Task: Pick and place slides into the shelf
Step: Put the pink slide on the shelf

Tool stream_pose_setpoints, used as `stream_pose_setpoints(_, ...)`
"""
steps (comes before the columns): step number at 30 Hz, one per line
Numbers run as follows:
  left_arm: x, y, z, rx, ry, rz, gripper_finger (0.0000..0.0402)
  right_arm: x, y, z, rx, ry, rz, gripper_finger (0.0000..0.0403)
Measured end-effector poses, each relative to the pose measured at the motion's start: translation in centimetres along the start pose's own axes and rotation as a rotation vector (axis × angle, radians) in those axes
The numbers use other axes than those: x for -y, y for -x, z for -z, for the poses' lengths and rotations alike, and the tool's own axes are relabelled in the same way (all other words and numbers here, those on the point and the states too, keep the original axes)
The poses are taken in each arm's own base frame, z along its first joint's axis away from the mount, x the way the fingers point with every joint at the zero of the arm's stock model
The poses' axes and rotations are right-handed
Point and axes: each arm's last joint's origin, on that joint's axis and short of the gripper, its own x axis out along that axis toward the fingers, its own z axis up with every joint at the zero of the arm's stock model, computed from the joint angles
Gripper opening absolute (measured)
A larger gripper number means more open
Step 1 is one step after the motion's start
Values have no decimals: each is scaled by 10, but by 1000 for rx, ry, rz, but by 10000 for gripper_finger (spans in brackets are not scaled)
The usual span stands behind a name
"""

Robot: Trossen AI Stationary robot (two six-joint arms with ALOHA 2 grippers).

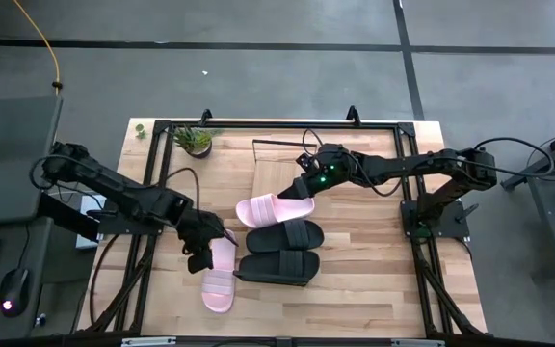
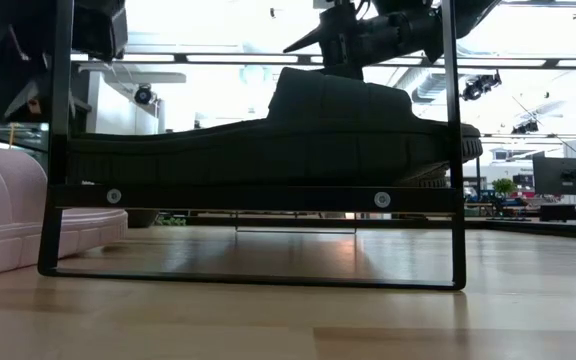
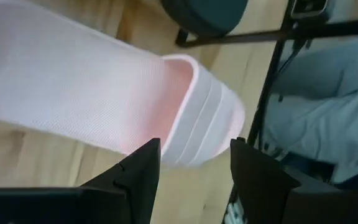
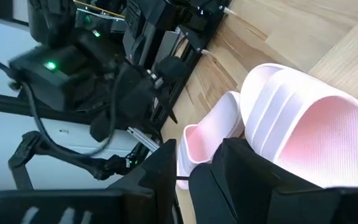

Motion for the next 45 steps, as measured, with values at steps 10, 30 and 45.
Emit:
stream_pose_setpoints(10, -1, -25, -7, -110, -77, 40, 179, 1, 0, 1, -7, -4, 8, 119)
stream_pose_setpoints(30, -5, -48, -15, -148, -91, 43, 179, 2, 0, 1, -13, -12, 17, 119)
stream_pose_setpoints(45, -3, -61, -19, -189, -78, 115, 179, -1, -3, 8, -41, -2, 18, 119)
